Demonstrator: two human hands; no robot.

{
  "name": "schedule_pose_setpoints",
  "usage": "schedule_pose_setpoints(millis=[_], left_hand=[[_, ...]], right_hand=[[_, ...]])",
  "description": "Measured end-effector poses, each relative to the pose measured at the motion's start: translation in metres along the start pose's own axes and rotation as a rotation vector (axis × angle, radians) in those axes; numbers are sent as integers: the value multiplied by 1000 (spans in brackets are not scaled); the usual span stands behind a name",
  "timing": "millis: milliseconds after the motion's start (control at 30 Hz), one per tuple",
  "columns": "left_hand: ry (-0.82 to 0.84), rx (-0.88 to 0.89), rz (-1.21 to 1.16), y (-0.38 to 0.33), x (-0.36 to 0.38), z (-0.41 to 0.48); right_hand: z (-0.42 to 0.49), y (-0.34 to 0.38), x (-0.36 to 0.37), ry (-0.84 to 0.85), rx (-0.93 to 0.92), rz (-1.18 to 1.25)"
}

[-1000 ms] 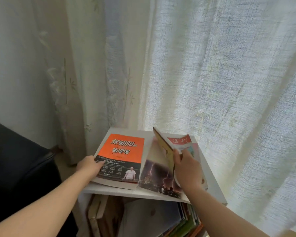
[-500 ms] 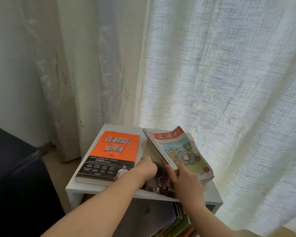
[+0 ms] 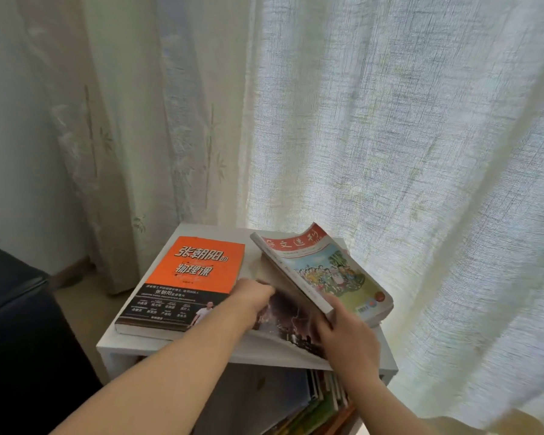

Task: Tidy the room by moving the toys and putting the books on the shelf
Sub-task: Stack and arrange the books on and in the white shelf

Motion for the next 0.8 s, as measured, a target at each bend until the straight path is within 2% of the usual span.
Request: schedule_pose_setpoints(millis=[100, 233, 367, 567, 667, 733, 800], left_hand=[[19, 63, 142, -3, 0, -4], [-110, 186, 209, -17, -13, -20], [-167, 309, 271, -25, -26, -36], [-246, 341, 225, -2, -49, -47], [-308, 349, 121, 10, -67, -49], [-245, 249, -31, 23, -75, -43], [-15, 97, -216, 36, -70, -35]], right_hand=[[-2, 0, 1, 1, -13, -29], [-3, 3, 3, 8, -7, -22], [-5, 10, 3, -12, 8, -8], [-23, 43, 2, 7, -124, -85], [-35, 72, 9, 9, -232, -87], [-42, 91, 15, -32, -344, -60], [-46, 101, 27, 58, -384, -42]])
Point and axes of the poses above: each hand's wrist, its own z-axis towards the middle knuckle, its own x-axis out of the palm, y = z × x, the point moved 9 cm from there along z, towards the middle knuckle, and after that the axes turned 7 degrees about -x, right-handed, at the moved point
